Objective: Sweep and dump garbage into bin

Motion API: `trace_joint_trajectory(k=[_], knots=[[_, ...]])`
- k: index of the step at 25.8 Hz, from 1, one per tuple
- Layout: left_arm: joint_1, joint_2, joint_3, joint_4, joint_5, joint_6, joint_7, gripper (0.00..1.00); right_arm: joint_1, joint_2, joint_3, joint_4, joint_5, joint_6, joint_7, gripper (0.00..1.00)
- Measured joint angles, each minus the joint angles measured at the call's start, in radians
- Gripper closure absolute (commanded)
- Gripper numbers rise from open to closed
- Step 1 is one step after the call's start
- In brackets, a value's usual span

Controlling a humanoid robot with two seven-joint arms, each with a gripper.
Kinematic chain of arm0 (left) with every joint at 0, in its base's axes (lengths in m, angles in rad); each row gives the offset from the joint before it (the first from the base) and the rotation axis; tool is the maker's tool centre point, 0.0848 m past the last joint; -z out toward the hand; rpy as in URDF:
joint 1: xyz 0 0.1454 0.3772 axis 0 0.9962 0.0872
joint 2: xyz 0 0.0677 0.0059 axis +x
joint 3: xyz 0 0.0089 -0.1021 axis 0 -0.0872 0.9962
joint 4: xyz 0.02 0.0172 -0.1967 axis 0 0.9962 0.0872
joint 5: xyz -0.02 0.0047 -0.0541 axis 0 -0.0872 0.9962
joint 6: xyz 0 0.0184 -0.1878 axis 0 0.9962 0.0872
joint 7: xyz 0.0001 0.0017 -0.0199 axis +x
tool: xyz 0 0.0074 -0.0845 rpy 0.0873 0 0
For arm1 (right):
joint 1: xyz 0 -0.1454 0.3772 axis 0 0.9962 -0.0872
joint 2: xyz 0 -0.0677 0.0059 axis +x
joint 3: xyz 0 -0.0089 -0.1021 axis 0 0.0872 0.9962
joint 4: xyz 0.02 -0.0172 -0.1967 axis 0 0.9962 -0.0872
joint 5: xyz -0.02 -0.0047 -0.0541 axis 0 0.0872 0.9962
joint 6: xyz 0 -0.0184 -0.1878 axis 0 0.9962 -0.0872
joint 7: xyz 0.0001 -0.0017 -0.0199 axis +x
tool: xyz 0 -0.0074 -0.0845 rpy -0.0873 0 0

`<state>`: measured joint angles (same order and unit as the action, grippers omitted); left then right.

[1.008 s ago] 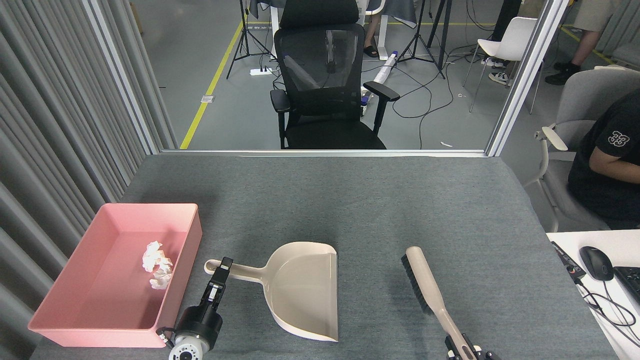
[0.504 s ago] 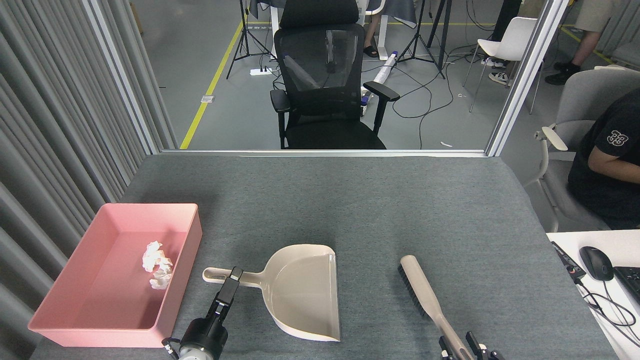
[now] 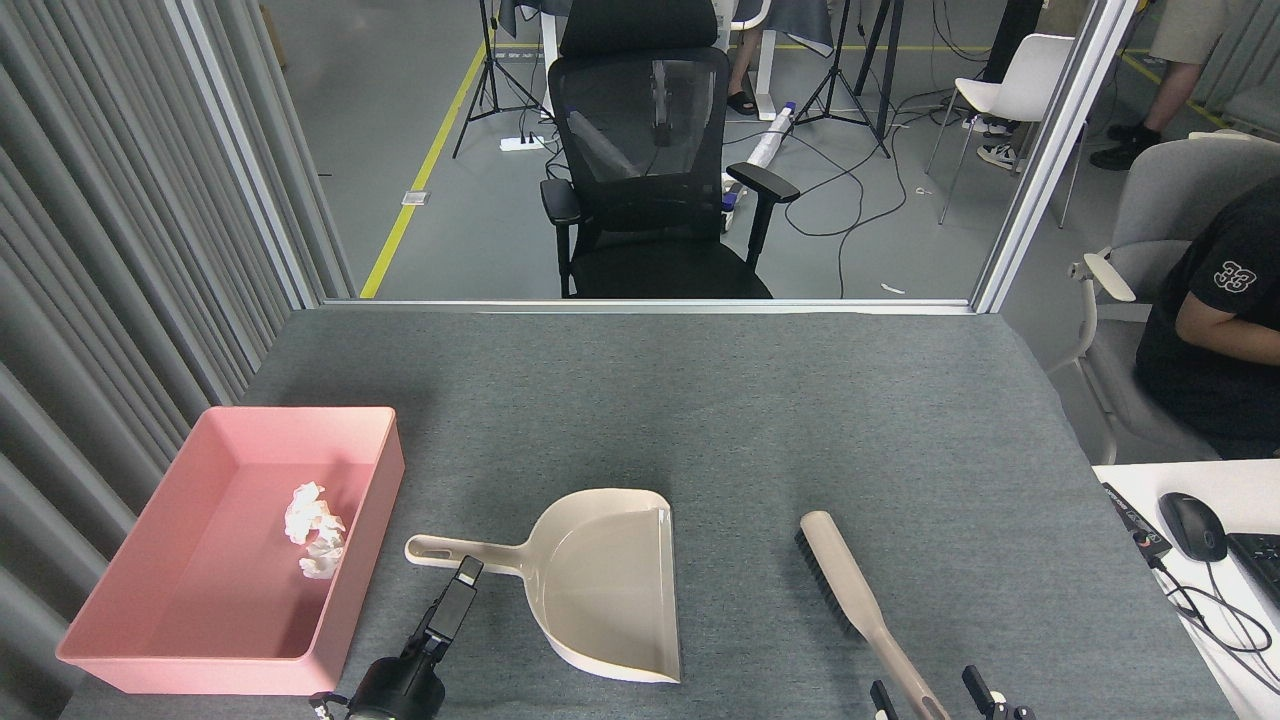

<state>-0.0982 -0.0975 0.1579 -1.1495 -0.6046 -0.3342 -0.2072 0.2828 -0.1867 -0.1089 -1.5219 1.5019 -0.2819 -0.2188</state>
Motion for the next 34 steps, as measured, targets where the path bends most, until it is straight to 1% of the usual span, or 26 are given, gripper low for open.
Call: trace_joint_trajectory(k=[4, 8, 14, 17, 21, 24, 26, 29, 31, 34], knots=[[0.037, 0.004, 0.000, -0.056, -0.031, -0.001, -0.002, 0.03, 0.007, -0.005, -0.003, -0.015, 0.000, -0.002, -0.001, 0.02], [0.099, 0.006, 0.000, -0.130, -0.041, 0.003, -0.006, 0.03, 0.013, -0.011, -0.004, -0.031, 0.000, -0.011, -0.001, 0.02], [0.190, 0.025, 0.000, -0.232, -0.045, -0.003, -0.009, 0.03, 0.018, -0.011, -0.054, -0.063, -0.004, -0.088, -0.001, 0.02], [0.245, 0.047, 0.000, -0.304, -0.045, -0.015, -0.009, 0.03, 0.017, -0.008, -0.095, -0.068, -0.005, -0.143, -0.002, 0.02], [0.325, 0.093, -0.001, -0.414, -0.044, -0.023, -0.011, 0.03, 0.004, -0.007, -0.125, -0.070, -0.006, -0.173, -0.007, 0.02], [0.380, 0.108, -0.002, -0.499, -0.044, -0.030, -0.013, 0.03, -0.020, 0.007, -0.132, -0.070, -0.007, -0.172, 0.000, 0.02], [0.404, 0.117, -0.001, -0.542, -0.051, -0.032, -0.013, 0.03, -0.049, 0.041, -0.134, -0.070, -0.015, -0.145, 0.002, 0.02], [0.404, 0.130, 0.002, -0.568, -0.112, -0.035, -0.010, 0.03, -0.100, 0.094, -0.130, -0.071, -0.030, -0.058, 0.022, 0.02], [0.378, 0.139, 0.007, -0.575, -0.192, -0.037, -0.003, 0.04, -0.127, 0.112, -0.122, -0.072, -0.032, -0.020, 0.051, 0.02], [0.312, 0.145, 0.026, -0.578, -0.338, -0.032, 0.006, 0.03, -0.161, 0.122, -0.099, -0.073, -0.030, 0.012, 0.087, 0.02]])
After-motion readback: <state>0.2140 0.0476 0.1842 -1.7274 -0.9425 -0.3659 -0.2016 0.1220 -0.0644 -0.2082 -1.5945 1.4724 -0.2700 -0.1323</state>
